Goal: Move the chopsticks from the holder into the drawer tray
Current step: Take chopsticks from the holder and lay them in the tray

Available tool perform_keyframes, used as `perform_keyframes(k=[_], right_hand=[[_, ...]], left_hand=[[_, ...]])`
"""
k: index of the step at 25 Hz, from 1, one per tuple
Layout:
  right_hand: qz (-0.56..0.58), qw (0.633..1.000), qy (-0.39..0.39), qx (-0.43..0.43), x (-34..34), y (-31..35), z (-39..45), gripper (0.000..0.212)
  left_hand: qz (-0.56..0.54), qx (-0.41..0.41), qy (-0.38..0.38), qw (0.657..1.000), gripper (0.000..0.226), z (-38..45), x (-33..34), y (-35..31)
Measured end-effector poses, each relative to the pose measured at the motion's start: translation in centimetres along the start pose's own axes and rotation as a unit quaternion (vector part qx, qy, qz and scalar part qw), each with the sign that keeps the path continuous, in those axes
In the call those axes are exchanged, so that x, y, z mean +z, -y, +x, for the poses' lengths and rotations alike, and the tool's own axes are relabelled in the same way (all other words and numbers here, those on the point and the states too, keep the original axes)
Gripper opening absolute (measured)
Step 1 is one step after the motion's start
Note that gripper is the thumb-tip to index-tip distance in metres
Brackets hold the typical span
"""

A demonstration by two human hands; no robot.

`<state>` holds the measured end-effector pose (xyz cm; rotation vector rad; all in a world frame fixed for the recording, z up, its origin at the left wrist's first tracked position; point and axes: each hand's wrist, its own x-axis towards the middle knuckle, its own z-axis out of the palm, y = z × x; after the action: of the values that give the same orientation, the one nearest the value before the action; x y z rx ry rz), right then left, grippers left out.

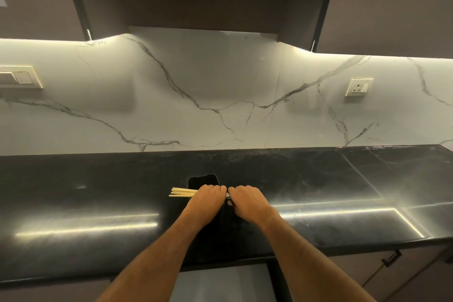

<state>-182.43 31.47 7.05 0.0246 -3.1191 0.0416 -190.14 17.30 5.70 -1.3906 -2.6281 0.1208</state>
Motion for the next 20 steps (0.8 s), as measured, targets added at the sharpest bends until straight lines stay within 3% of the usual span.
perform_keyframes(k=[5, 15, 20], right_hand=[[-0.092, 0.995, -0.047, 0.001, -0.1, 1.1, -0.5, 0.015], [-0.123, 0.991, -0.033, 0.045, 1.9, 4.1, -5.4, 0.027], [-0.003, 0.992, 0.030, 0.125, 4.3, 6.4, -8.6, 0.030]], left_hand=[[-0.024, -0.016, -0.034, 0.999, 0.021, -1.1, -0.6, -1.0], [-0.050, -0.032, -0.024, 0.998, 0.025, -8.3, 0.5, -2.0], [-0.052, -0.033, 0.035, 0.997, 0.032, -12.5, 2.8, -3.3]])
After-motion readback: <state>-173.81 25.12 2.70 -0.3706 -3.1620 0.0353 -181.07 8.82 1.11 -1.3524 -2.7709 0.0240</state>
